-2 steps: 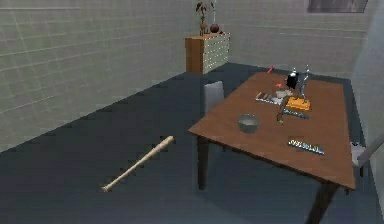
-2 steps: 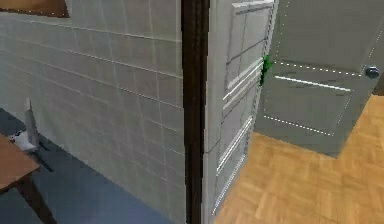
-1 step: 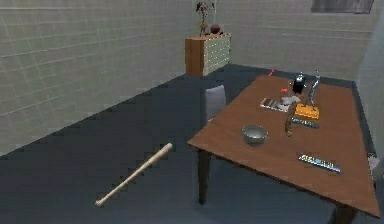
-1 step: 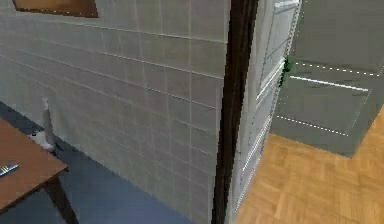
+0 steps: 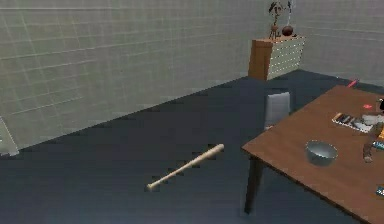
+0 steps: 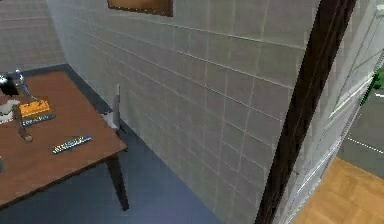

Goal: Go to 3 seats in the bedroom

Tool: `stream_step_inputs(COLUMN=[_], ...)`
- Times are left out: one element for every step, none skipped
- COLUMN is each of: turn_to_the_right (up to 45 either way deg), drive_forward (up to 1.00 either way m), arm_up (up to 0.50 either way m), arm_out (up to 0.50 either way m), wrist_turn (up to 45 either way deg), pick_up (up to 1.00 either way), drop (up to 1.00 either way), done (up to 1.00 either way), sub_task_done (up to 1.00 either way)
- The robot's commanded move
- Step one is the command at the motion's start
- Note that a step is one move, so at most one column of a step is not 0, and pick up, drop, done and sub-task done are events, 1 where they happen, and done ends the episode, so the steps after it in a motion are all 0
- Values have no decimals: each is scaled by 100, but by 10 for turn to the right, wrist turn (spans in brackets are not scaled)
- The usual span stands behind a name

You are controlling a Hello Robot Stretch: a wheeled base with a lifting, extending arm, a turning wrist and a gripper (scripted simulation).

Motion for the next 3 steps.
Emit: stream_step_inputs(turn_to_the_right=[0, -450, 0], drive_forward=[100, 0, 5], arm_up=[0, 0, 0], arm_out=[0, 0, 0], wrist_turn=[0, 0, 0], pick_up=[0, 0, 0], drop=[0, 0, 0], done=[0, 0, 0], sub_task_done=[0, 0, 0])
